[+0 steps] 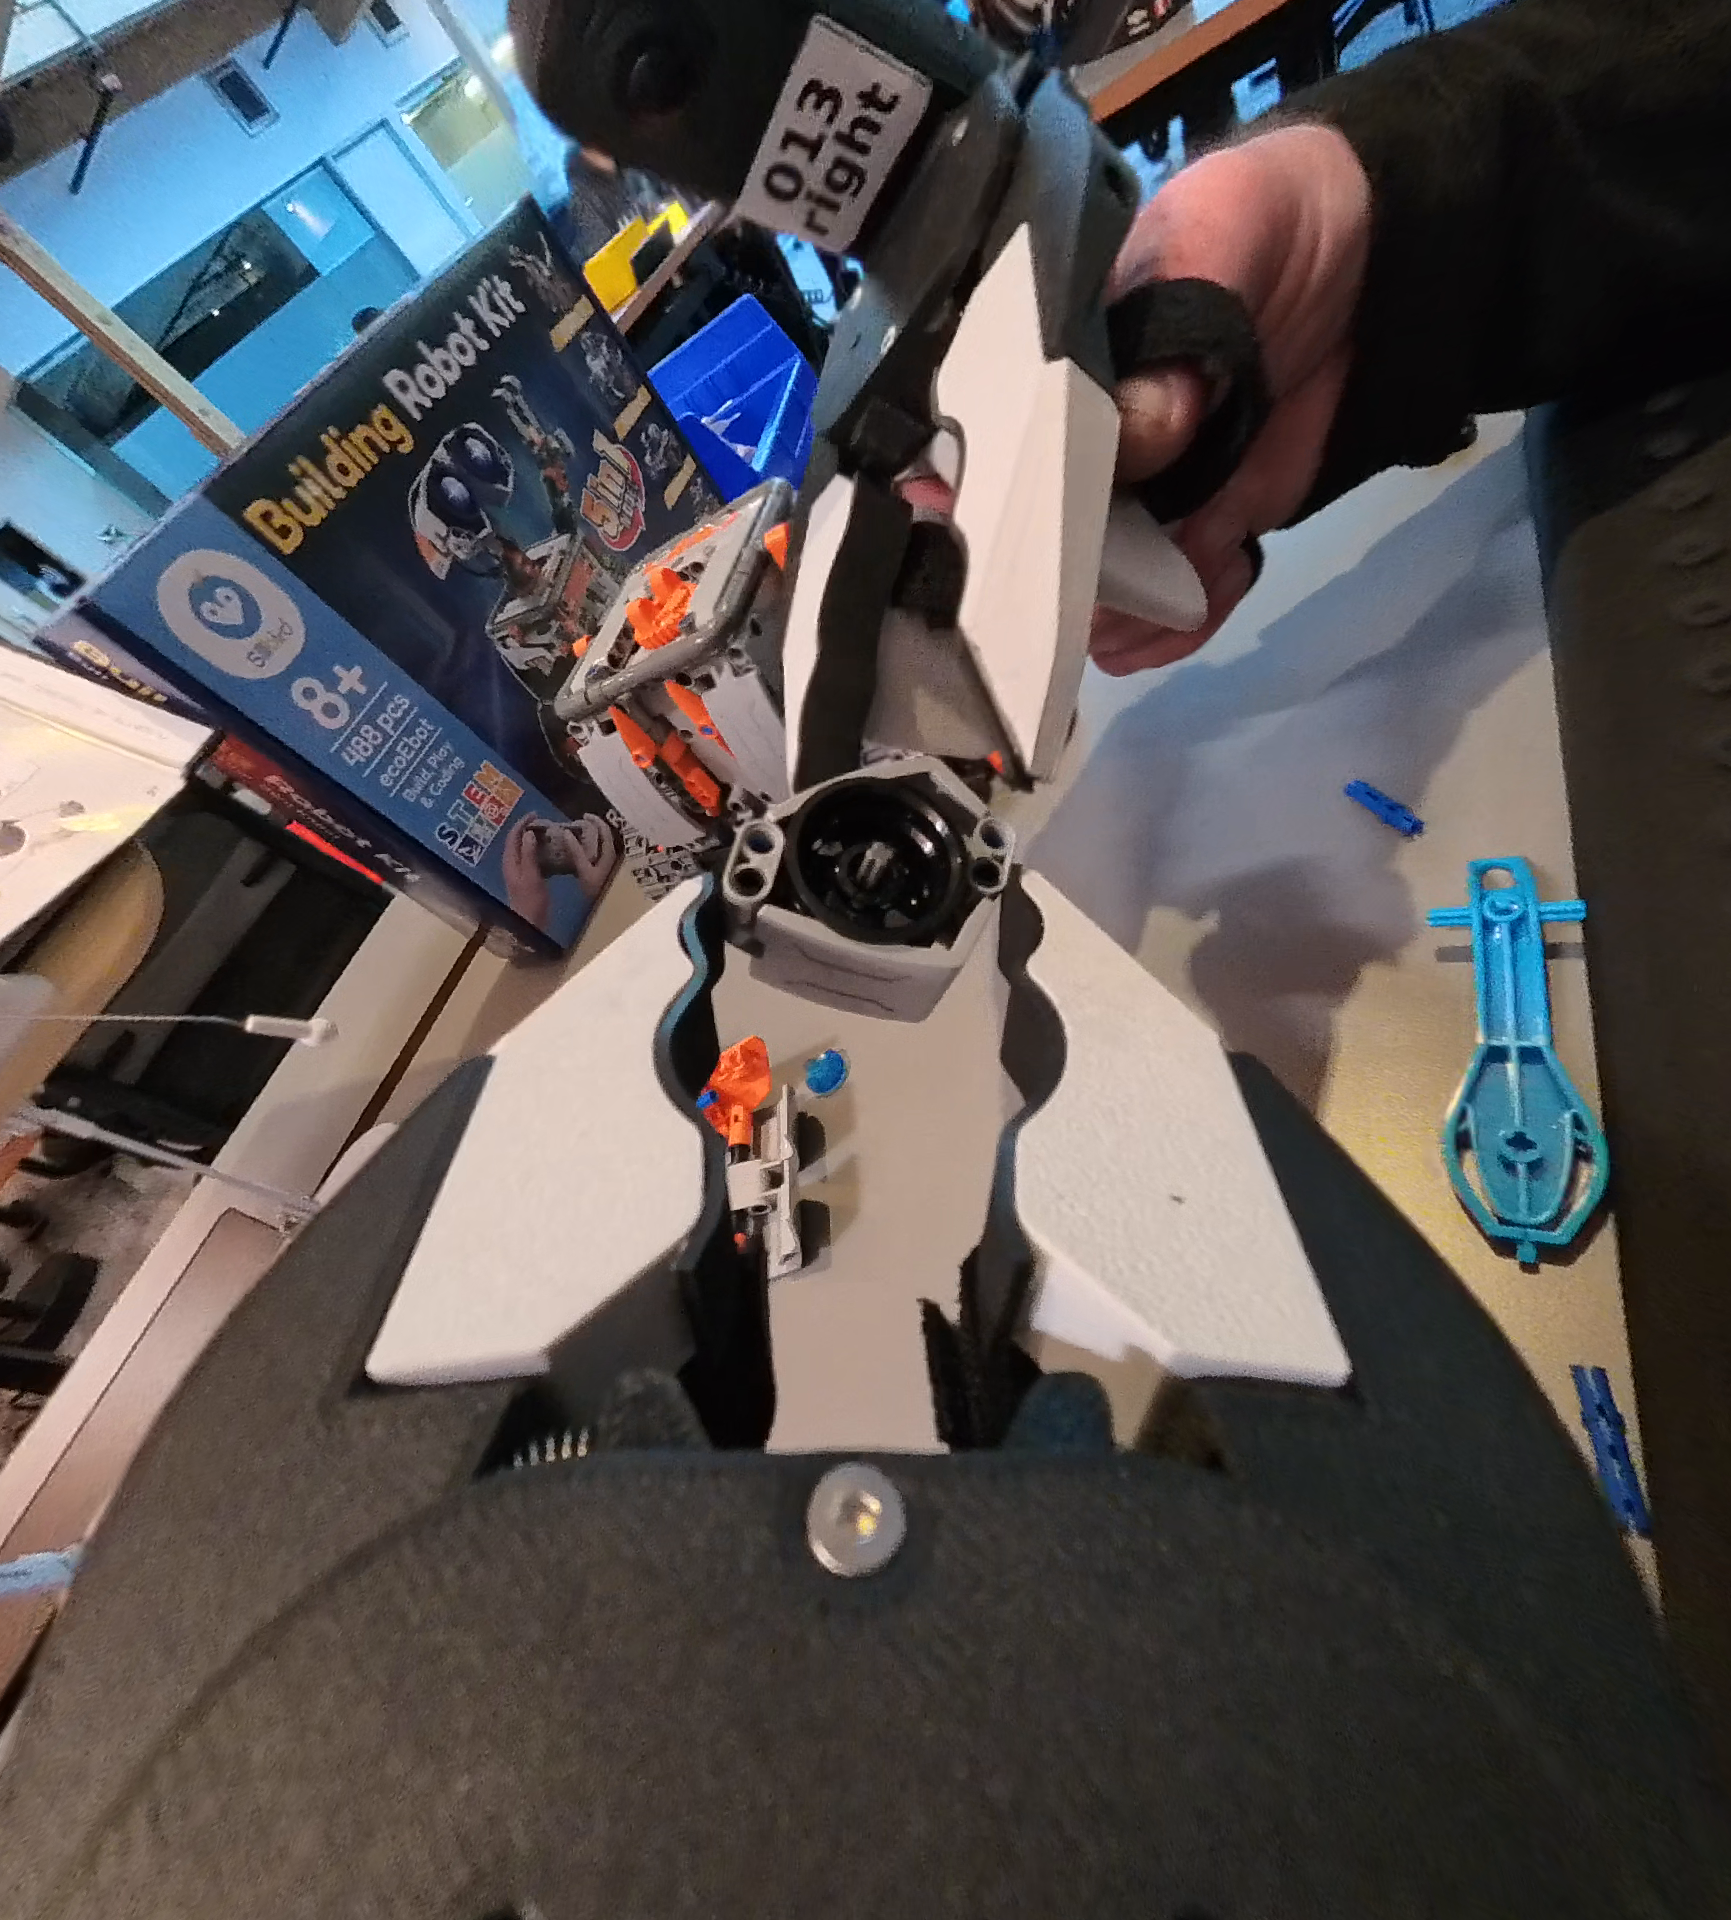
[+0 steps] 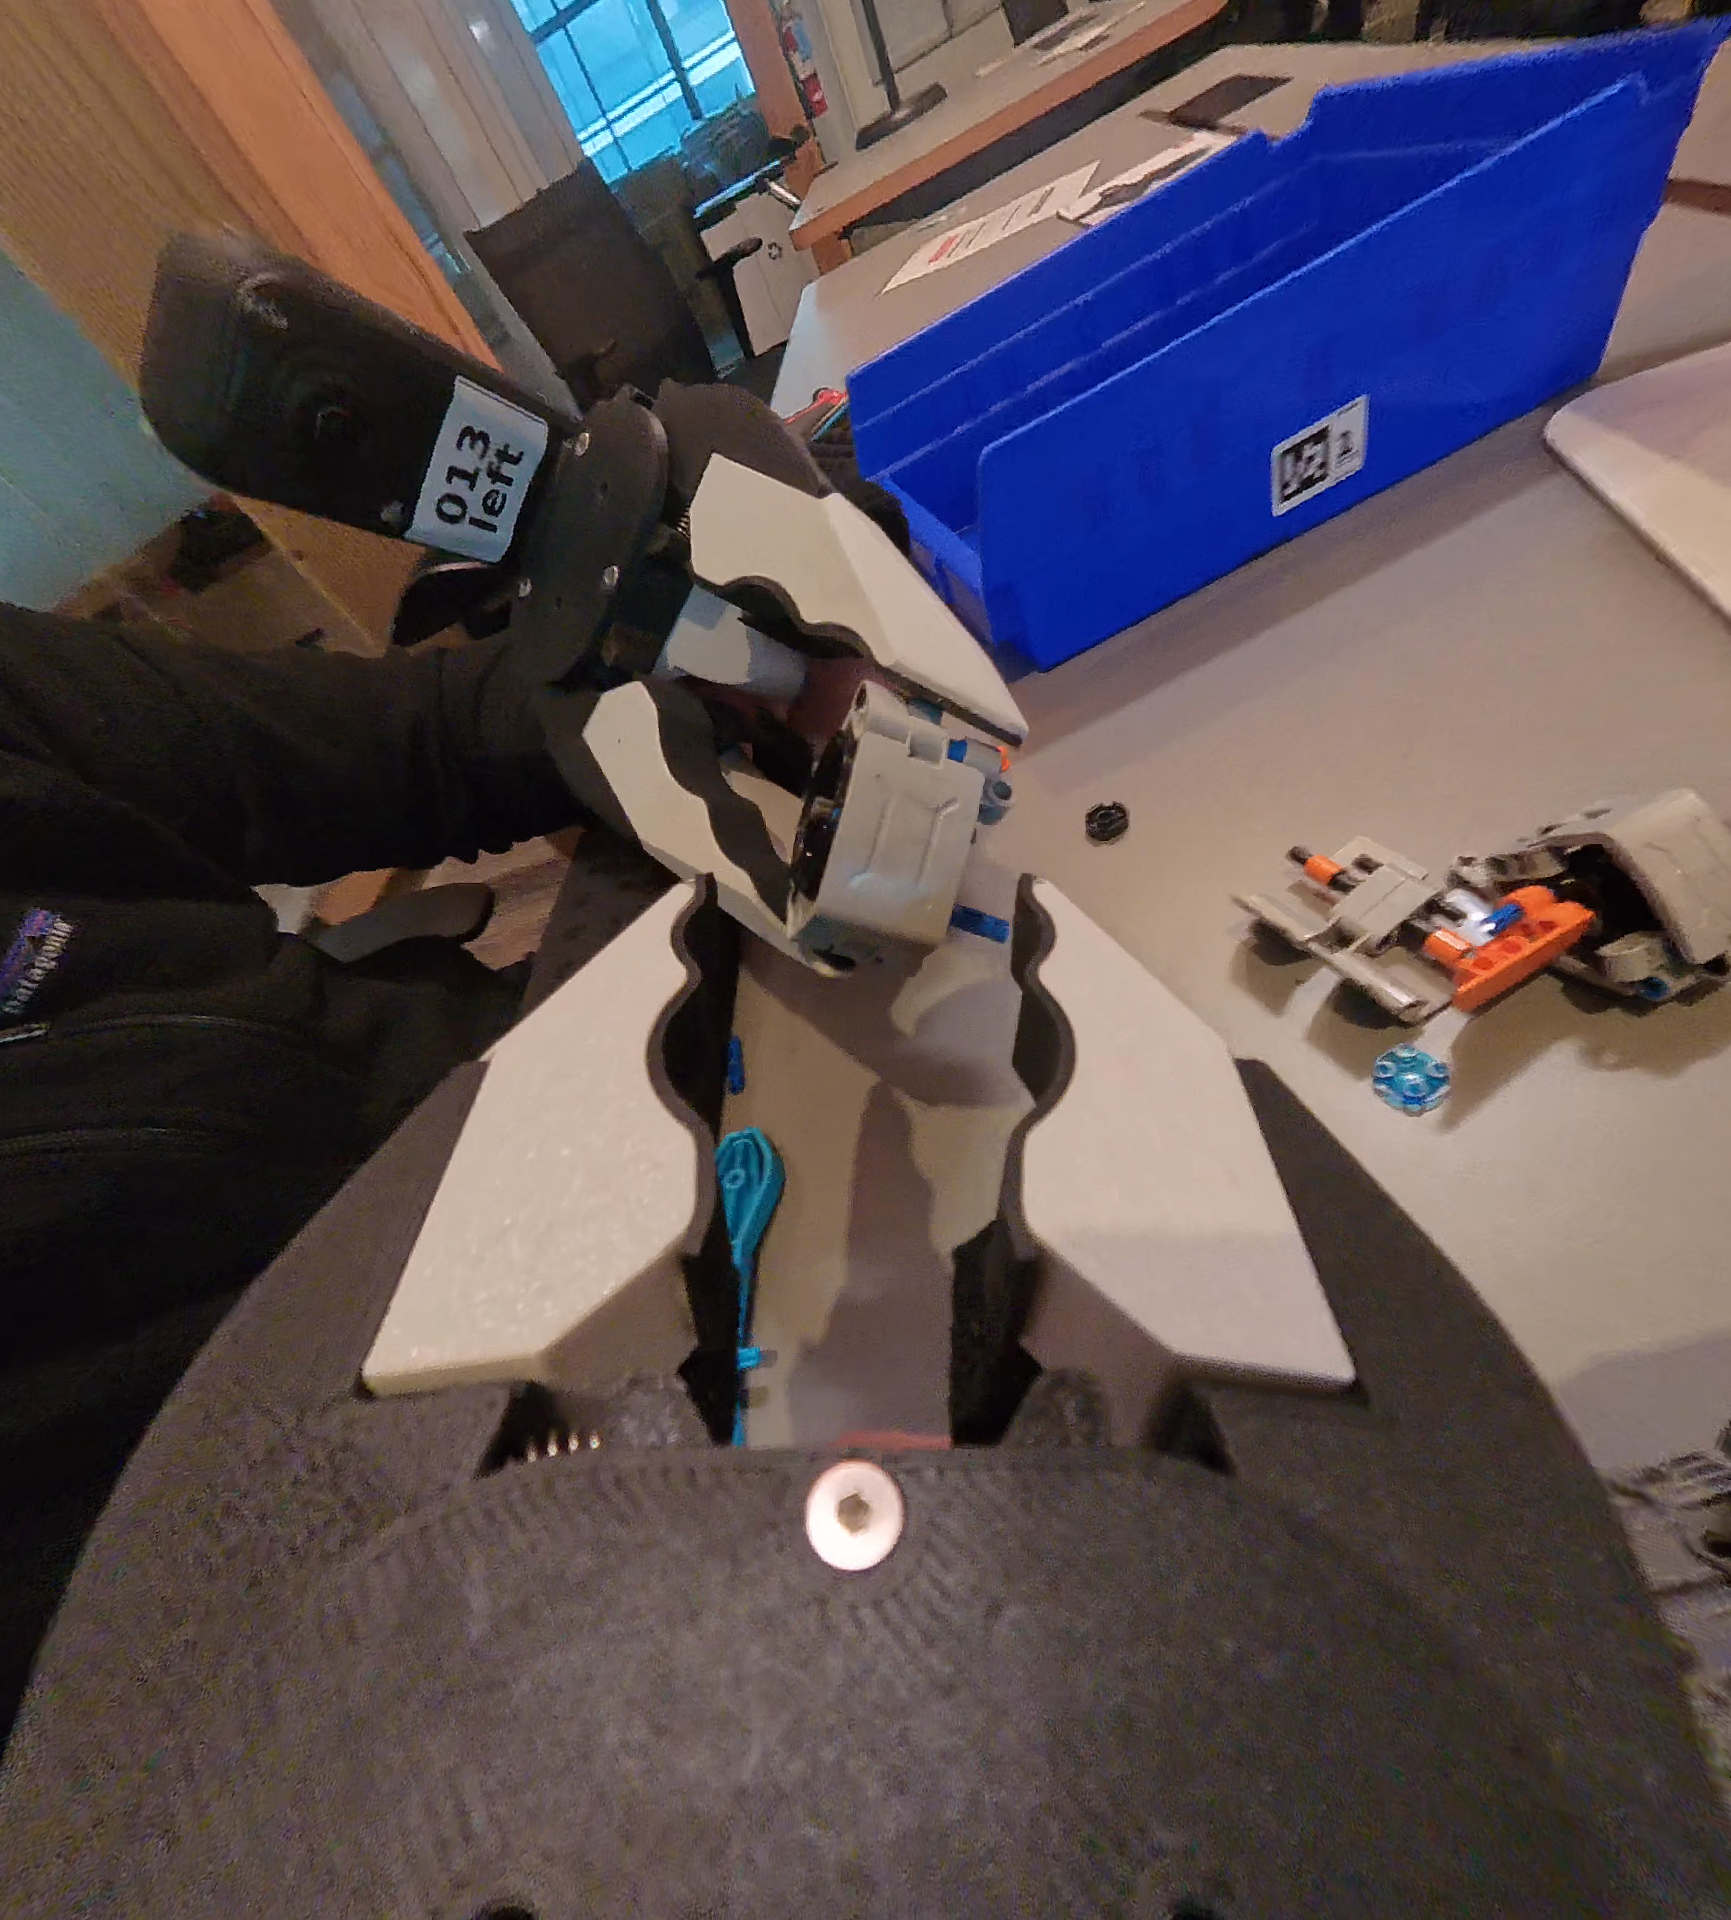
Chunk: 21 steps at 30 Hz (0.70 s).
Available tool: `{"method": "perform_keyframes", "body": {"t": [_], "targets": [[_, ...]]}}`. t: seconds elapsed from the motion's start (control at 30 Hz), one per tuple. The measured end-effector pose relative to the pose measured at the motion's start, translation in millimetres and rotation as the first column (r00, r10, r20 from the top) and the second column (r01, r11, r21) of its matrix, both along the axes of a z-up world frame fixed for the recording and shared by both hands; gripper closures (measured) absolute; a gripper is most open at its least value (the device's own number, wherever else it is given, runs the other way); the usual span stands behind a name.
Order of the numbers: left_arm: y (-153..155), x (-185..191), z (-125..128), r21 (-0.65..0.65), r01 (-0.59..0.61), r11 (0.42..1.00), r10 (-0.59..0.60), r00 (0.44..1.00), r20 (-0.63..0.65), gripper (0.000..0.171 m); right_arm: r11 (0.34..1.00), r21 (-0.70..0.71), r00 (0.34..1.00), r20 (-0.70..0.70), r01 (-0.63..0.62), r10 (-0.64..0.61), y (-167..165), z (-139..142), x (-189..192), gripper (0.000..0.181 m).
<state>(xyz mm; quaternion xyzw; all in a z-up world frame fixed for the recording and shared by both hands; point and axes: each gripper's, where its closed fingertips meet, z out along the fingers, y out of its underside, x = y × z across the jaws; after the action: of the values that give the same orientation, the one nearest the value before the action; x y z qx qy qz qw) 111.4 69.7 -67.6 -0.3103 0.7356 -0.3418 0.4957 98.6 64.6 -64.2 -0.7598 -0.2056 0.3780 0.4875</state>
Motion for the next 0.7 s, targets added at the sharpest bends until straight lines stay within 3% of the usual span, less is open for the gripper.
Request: {"method": "perform_keyframes", "body": {"t": [0.13, 0.2, 0.27, 0.4, 0.5, 0.6, 0.7], "targets": [[4.1, -2.5, 13.8, -0.222, 0.035, 0.974, -0.035, 0.999, 0.002, 0.121, 0.989, 0.133, 0.986, 0.144, 0.062, -0.081, 3.5, 7.4, 11.3, 0.119], [7.7, -3.2, 20.1, -0.413, 0.067, 0.908, -0.081, 0.997, -0.017, 0.121, 0.966, 0.244, 0.954, 0.261, 0.084, -0.149, 5.8, 11.2, 13.6, 0.119], [12.2, -1.5, 18.5, -0.563, 0.074, 0.823, -0.124, 0.991, -0.051, 0.121, 0.942, 0.325, 0.887, 0.408, 0.079, -0.215, 8.6, 6.4, 12.0, 0.116], [7.2, 4.6, 15.9, -0.691, 0.075, 0.719, -0.18, 0.98, -0.08, 0.121, 0.866, 0.498, 0.658, 0.639, 0.041, -0.398, 18.8, 0.0, 8.7, 0.109], [-4.6, 11.8, 12.4, -0.716, 0.076, 0.694, -0.205, 0.974, -0.095, 0.121, 0.847, 0.529, 0.593, 0.668, 0.046, -0.449, 22.9, -2.5, 9.5, 0.131], [-7.4, 16.2, 12.0, -0.698, 0.073, 0.712, -0.184, 0.979, -0.086, 0.122, 0.856, 0.514, 0.637, 0.642, 0.055, -0.426, 19.9, -1.0, 15.6, 0.139], [-13.0, 11.9, 21.3, -0.638, 0.13, 0.759, -0.198, 0.98, -0.036, 0.115, 0.874, 0.484, 0.77, 0.54, 0.047, -0.34, 10.6, 9.6, 16.4, 0.14]]}}
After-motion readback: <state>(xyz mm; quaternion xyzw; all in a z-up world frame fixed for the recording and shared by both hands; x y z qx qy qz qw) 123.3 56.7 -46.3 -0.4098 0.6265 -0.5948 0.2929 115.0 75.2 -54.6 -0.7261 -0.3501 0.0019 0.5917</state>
